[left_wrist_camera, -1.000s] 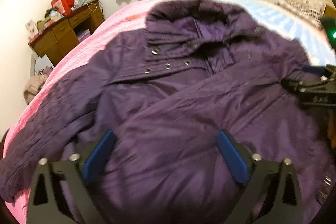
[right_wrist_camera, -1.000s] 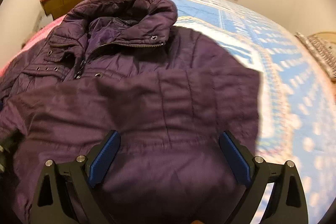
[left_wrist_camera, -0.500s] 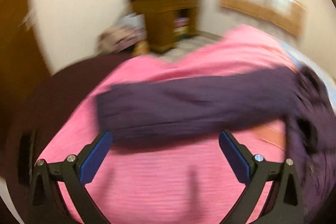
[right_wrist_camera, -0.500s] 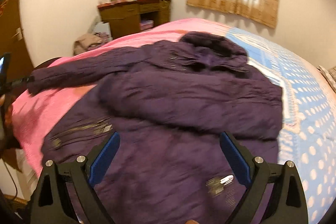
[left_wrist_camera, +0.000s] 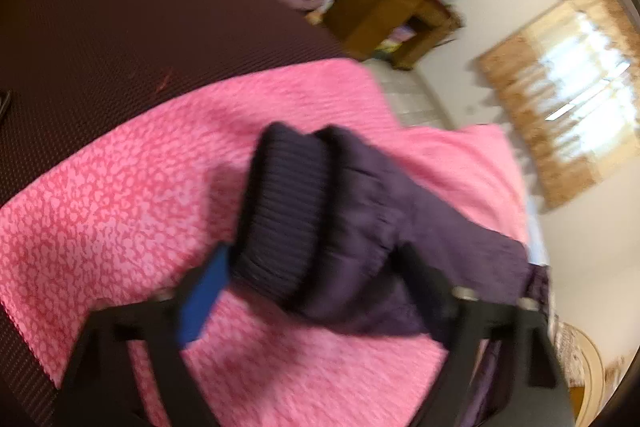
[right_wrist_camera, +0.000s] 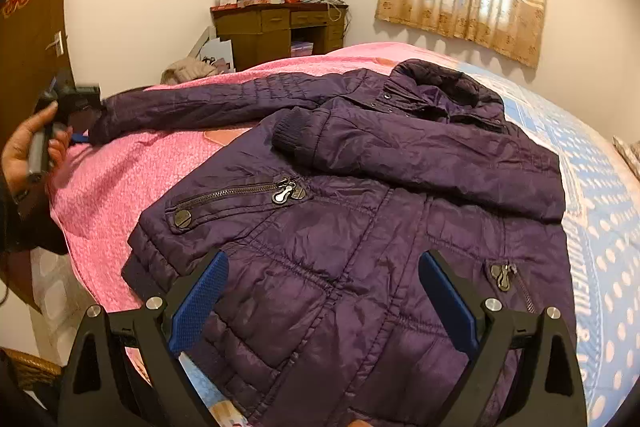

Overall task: Fold large clothes
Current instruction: 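Grasp the other ribbed sleeve cuff with the left gripper, then lift the sleeve with the left gripper, lay it across the jacket body, release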

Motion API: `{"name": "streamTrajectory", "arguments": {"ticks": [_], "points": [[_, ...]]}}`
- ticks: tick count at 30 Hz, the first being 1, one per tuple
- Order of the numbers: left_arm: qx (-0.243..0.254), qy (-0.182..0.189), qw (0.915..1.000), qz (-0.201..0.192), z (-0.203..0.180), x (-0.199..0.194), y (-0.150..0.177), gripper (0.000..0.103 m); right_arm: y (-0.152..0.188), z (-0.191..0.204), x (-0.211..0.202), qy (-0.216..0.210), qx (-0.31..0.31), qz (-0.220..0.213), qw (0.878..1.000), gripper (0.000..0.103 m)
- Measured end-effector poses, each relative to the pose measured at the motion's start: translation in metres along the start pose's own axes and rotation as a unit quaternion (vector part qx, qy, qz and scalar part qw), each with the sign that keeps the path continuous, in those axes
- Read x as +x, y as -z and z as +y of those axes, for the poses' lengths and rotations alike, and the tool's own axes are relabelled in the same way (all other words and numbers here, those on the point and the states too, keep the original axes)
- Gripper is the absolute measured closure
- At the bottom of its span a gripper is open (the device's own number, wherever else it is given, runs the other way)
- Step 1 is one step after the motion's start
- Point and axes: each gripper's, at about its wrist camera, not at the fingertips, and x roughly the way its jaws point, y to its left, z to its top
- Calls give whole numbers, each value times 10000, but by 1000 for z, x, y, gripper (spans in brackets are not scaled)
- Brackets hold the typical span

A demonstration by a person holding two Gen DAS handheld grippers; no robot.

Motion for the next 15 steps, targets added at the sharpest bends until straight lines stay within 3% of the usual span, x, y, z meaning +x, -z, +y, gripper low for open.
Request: {"name": "streamTrajectory", "arguments": {"ticks": [1,3,5,10,15], "points": [[44,47,9999,-81,-2,-1,0,32,2,-1,0,-12,53,-20,10000,7],[422,90,9986,-292,-17,-6,4,62,5,-4,-1,7,157,-33,9999,7],[657,100,9969,-426,-34,-12,4,73,8,-10,-3,39,323,-61,9995,7],[1095,211,9893,-943,-70,-40,-4,78,13,-30,-15,124,752,-311,9966,7],[1453,656,9752,-1532,-119,-91,-15,81,22,-55,-29,262,1124,-544,9918,7]]}}
